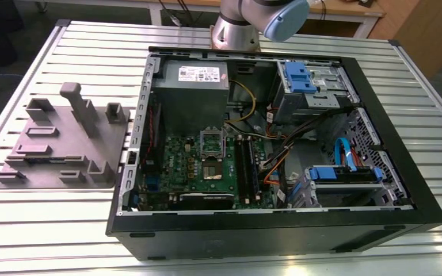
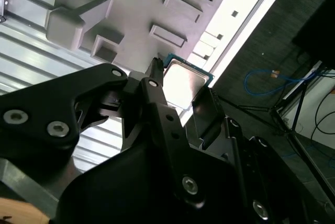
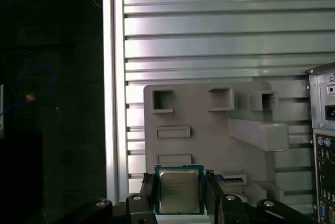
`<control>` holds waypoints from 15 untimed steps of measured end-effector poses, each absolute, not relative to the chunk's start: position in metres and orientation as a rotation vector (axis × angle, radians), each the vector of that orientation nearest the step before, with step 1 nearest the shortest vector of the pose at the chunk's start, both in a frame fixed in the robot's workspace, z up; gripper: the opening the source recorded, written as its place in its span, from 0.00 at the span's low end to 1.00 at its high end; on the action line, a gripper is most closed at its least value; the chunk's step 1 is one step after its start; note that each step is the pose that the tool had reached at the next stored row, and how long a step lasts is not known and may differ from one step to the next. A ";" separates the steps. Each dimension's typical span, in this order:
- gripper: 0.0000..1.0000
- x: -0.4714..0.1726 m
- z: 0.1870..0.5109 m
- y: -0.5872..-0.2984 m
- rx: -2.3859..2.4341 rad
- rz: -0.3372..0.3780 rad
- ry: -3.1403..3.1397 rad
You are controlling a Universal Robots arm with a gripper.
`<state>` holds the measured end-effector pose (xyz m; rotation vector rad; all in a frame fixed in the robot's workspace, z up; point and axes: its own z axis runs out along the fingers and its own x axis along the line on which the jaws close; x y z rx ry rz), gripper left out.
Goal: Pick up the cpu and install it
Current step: 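Pick up the cpu and move it towards the insertion slot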
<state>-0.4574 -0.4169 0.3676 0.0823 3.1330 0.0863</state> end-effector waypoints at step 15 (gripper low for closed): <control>0.47 -0.457 0.375 -0.417 0.082 0.086 3.133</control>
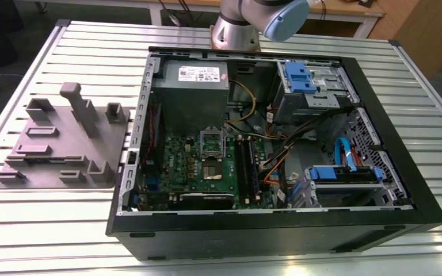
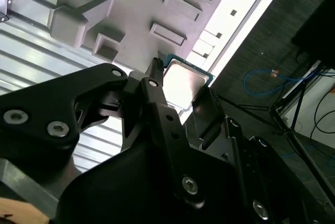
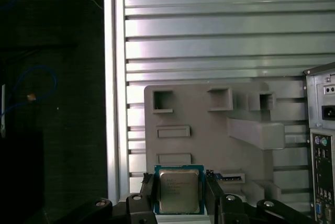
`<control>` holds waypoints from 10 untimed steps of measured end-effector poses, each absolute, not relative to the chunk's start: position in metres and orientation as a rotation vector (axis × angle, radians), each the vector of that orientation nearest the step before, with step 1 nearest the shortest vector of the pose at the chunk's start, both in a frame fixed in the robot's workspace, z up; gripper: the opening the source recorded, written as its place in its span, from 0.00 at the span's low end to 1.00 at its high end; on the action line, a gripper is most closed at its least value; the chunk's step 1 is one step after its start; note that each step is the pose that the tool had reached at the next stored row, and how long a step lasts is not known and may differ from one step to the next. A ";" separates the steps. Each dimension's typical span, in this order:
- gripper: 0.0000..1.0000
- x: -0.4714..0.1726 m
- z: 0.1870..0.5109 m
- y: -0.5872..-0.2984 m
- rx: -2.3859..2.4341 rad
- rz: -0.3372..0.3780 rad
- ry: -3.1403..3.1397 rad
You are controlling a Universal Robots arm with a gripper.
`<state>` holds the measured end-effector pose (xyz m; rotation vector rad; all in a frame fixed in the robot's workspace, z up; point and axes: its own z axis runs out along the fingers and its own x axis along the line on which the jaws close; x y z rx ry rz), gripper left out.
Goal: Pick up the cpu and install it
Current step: 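Pick up the cpu and move it towards the insertion slot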
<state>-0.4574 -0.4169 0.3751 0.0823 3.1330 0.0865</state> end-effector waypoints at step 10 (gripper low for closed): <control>0.47 -0.457 0.390 -0.417 0.082 0.086 3.133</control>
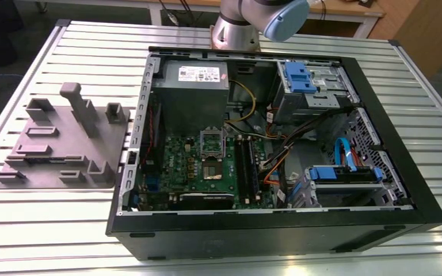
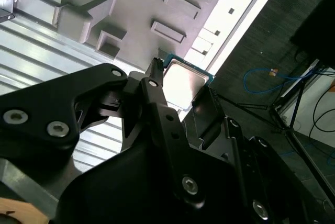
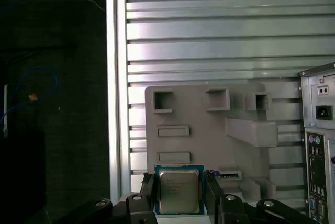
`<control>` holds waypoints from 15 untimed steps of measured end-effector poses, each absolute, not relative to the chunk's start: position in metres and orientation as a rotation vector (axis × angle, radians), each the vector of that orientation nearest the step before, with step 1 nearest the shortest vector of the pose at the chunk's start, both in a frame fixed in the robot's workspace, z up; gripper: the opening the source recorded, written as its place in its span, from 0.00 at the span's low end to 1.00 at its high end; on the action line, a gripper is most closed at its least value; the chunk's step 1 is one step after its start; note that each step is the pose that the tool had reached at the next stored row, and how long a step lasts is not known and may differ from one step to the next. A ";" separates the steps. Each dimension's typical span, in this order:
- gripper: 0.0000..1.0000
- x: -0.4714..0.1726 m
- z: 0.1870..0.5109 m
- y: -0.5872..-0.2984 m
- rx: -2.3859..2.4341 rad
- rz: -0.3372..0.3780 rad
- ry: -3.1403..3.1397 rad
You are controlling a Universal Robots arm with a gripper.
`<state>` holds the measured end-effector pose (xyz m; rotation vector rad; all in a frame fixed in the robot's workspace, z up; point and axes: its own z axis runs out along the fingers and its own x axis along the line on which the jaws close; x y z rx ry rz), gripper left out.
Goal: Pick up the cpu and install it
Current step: 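Pick up the cpu and move it towards the insertion slot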
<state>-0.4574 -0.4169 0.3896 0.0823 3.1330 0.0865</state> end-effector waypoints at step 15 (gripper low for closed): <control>0.47 -0.451 0.393 -0.417 0.082 0.086 3.133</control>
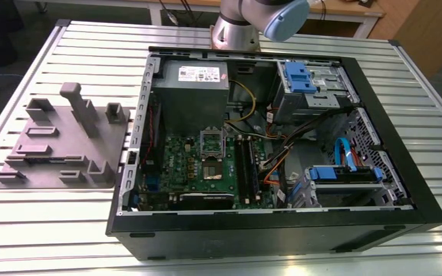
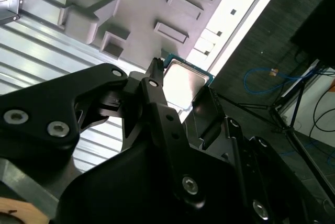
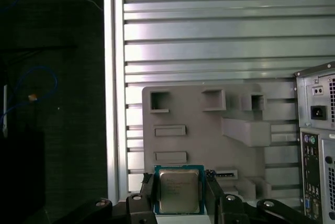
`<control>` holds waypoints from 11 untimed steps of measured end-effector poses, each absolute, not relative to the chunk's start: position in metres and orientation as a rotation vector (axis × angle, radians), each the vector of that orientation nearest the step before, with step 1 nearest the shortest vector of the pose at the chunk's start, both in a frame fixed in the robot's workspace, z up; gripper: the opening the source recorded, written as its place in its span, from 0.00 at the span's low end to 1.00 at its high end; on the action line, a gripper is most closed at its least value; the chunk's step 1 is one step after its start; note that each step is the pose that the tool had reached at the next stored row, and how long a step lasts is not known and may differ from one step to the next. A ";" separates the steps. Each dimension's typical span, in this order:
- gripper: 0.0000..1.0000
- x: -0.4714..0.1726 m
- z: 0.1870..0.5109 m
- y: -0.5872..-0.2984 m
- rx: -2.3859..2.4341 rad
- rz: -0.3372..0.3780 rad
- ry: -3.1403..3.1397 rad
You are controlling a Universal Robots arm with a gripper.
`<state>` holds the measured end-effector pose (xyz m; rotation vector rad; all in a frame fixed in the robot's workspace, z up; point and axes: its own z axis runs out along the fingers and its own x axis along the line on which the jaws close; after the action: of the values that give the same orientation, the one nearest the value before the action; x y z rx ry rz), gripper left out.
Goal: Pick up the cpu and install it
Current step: 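Pick up the cpu and move it towards the insertion slot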
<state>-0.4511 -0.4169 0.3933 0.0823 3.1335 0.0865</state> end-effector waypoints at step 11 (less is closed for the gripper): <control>0.47 -0.445 0.394 -0.417 0.085 0.100 3.164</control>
<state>-0.4453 -0.4169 0.3937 0.0854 3.1640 0.1003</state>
